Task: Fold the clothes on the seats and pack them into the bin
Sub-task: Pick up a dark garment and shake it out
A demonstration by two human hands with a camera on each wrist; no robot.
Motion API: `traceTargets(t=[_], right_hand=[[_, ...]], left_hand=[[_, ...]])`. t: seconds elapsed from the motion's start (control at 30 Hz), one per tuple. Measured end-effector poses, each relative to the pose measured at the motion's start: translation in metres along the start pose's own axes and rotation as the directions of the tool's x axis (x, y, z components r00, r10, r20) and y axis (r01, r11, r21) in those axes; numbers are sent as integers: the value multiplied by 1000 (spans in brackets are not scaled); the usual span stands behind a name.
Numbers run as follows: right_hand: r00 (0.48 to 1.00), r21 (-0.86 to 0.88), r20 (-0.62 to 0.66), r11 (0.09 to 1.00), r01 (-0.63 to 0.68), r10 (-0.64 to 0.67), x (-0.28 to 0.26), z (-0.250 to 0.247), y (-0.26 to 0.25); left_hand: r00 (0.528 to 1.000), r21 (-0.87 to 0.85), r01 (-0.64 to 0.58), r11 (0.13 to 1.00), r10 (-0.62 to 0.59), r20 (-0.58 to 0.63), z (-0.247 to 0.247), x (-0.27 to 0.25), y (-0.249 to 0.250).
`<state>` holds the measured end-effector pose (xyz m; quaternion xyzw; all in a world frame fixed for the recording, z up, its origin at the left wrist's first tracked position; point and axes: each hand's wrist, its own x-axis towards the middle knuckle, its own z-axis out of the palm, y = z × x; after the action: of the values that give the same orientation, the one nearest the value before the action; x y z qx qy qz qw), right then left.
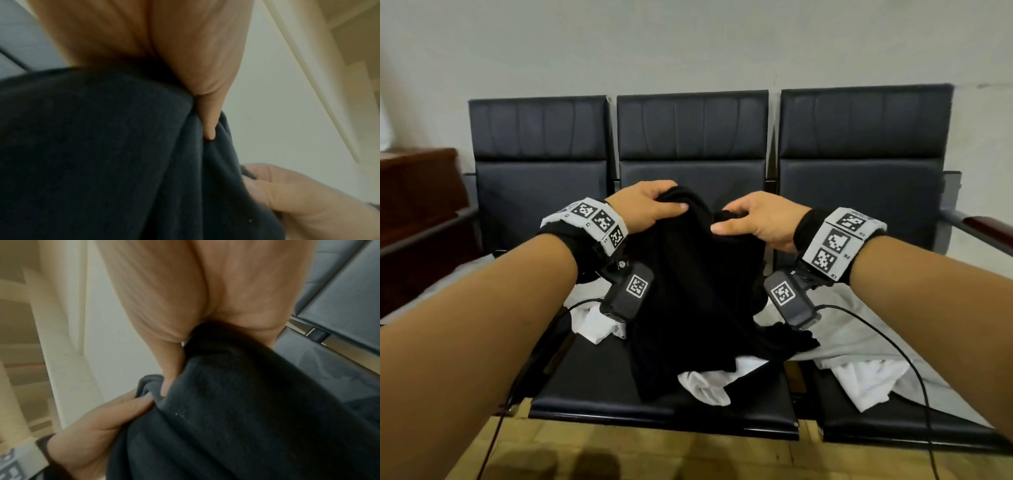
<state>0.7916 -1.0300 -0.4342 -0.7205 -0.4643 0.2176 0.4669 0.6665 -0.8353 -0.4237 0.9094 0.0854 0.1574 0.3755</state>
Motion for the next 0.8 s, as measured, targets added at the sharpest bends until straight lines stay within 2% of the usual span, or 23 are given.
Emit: traceTargets(t=[0.03, 0.1, 0.17, 0.27, 0.33, 0.4, 0.5, 0.57, 0.6, 0.67, 0.73, 0.8], right_hand=[[999, -49, -36, 999, 6, -7, 0, 0, 0], [982, -17, -188, 999, 31, -34, 2, -5, 1], [932, -32, -353, 997, 72, -78, 3, -13, -1], [843, -175, -523, 984, 42, -129, 3, -25, -5], [800, -171, -587, 985, 28, -125, 1, -30, -8], [794, -145, -601, 989, 9, -95, -1, -34, -15], [772, -121, -627, 992, 40, -107, -7, -42, -41], [744, -1, -657, 988, 154, -117, -12, -48, -64], [757, 89, -645, 973, 213, -107, -14, -51, -73], [843, 182, -534, 964, 194, -69, -15, -51, -81], [919, 23, -393, 999, 31, -20, -17, -45, -75], [954, -81, -296, 994, -77, 50, -26, -32, -68]], left_hand=[[1000, 49, 24, 999, -24, -5, -2, -5, -2], [995, 128, 100, 987, -101, 4, -7, -16, -11], [979, 279, 183, 943, -200, 35, -12, -28, -21], [943, 426, 289, 857, -333, 29, -18, -50, -33], [933, 360, 341, 869, -361, -13, -26, -59, -40], [940, 183, 339, 923, -327, -95, -41, -64, -36], [958, -22, 189, 982, -190, -215, -73, -66, -4], [948, -72, 99, 992, -117, -297, -96, -66, 24], [937, -46, 96, 994, -106, -333, -106, -64, 33], [929, 144, 178, 973, -118, -351, -114, -64, 44], [933, 310, 250, 917, -142, -331, -108, -70, 48], [946, 340, 236, 910, -135, -294, -98, -75, 43]])
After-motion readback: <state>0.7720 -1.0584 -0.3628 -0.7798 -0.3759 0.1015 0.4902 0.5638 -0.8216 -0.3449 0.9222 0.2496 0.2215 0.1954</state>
